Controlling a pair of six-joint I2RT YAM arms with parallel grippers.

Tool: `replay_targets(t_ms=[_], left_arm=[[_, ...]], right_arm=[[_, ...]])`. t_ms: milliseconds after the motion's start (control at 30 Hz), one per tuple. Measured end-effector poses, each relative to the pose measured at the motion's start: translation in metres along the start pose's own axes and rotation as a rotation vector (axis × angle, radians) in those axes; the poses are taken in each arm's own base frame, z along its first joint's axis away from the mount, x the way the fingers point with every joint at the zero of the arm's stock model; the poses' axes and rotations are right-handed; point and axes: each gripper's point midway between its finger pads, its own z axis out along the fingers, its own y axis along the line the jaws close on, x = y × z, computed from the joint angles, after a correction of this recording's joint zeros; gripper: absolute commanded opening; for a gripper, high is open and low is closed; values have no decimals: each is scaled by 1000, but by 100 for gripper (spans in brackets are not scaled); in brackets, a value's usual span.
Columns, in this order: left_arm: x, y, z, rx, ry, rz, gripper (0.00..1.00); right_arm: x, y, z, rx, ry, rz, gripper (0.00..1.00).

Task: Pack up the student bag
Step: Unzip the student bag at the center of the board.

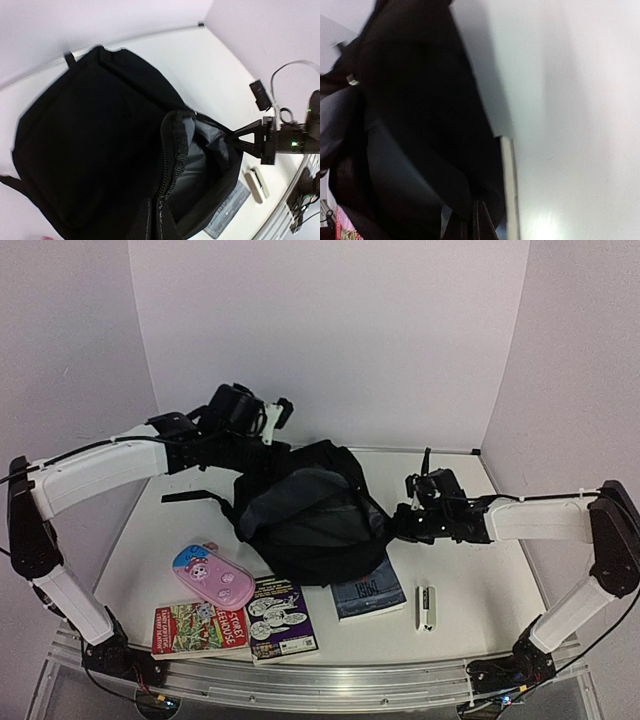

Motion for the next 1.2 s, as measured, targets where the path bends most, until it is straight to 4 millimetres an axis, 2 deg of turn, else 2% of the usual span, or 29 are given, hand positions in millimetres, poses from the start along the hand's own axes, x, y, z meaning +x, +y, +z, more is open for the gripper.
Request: replay_targets(t_ms=[100, 167, 300, 367, 467, 633, 667, 767, 900, 967, 1067, 1200], left_arm=[[-34, 11, -32, -18, -68, -4, 0], [-46, 13, -45, -18, -84, 0, 0], [-52, 17, -51, 10, -58, -5, 0], [-56, 31, -45, 16, -44, -27, 0], [-59, 69, -29, 12, -25, -85, 0], [-54, 160, 13, -1, 2, -218, 0], [-50, 173, 22, 6, 9, -237, 0], [-33, 209, 51, 29, 37, -294, 0], [-1, 243, 84, 42, 89, -357, 0], [15, 251, 97, 50, 116, -378, 0], [28, 251, 106, 63, 133, -387, 0], [30, 248, 110, 75, 123, -377, 0]], right_arm=[[-22, -23, 4, 27, -19, 1, 0], [-34, -27, 9, 20, -23, -19, 0], [-53, -20, 20, -2, -28, -79, 0], [-64, -17, 25, -2, -36, -111, 4], [-79, -16, 30, 20, -49, -148, 23], [-103, -12, 31, 48, -79, -176, 60], [-105, -12, 30, 52, -81, -178, 64], [-100, -16, 28, 70, -69, -164, 71], [-74, -17, 21, 85, -32, -123, 73], [-58, -8, 19, 75, -9, -118, 73], [-30, 17, 21, 37, 28, -121, 73], [0, 44, 23, -14, 70, -102, 75]])
